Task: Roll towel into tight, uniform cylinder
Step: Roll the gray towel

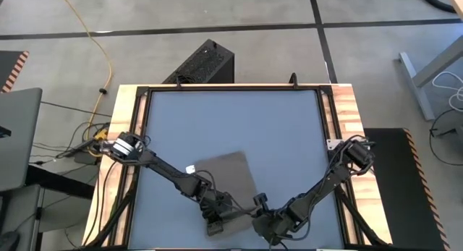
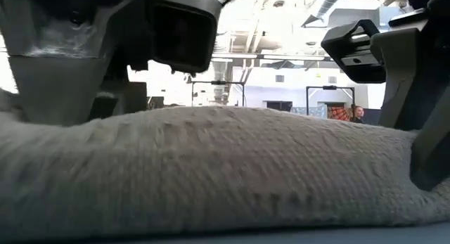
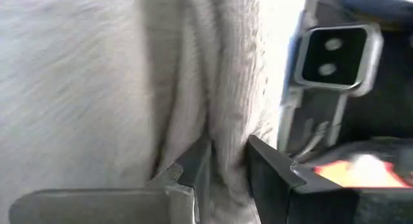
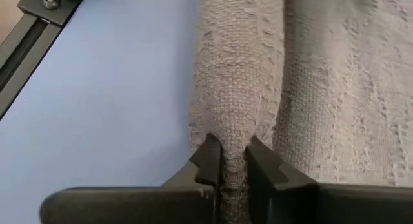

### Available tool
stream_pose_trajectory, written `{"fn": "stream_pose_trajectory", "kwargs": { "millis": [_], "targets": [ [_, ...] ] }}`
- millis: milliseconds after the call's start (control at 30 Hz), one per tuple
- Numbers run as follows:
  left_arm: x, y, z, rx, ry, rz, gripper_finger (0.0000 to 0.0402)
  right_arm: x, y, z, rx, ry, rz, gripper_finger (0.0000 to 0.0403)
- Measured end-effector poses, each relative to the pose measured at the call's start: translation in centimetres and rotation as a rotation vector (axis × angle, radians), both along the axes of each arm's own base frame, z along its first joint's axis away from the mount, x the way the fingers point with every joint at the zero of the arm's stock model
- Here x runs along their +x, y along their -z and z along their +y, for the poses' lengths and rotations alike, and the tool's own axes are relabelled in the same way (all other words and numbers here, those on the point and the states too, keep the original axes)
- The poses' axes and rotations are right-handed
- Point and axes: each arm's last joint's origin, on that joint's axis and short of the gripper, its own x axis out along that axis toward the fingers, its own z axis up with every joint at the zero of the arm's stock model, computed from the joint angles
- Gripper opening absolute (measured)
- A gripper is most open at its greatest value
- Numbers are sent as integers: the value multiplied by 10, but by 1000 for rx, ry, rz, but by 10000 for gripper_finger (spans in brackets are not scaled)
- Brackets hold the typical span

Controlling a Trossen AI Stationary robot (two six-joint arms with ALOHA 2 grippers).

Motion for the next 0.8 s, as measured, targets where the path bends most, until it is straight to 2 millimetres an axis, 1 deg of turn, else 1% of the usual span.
{"fn": "stream_pose_trajectory", "kwargs": {
  "millis": [100,200,433,600,667,800],
  "targets": [
    [-11,-16,3,119,-40,-9,81,0,1,0,5,-2,0,60],
    [-18,-29,3,192,-70,-34,81,0,1,0,5,-2,0,60],
    [-30,-49,1,184,-74,-33,81,6,2,-7,35,19,24,60],
    [-35,-69,-12,171,-79,-184,81,15,2,-19,159,40,114,60],
    [-36,-78,-17,198,-82,-255,81,19,2,-23,200,38,147,60],
    [-32,-97,-32,269,-64,-390,81,26,2,-33,242,51,177,60]
  ]
}}
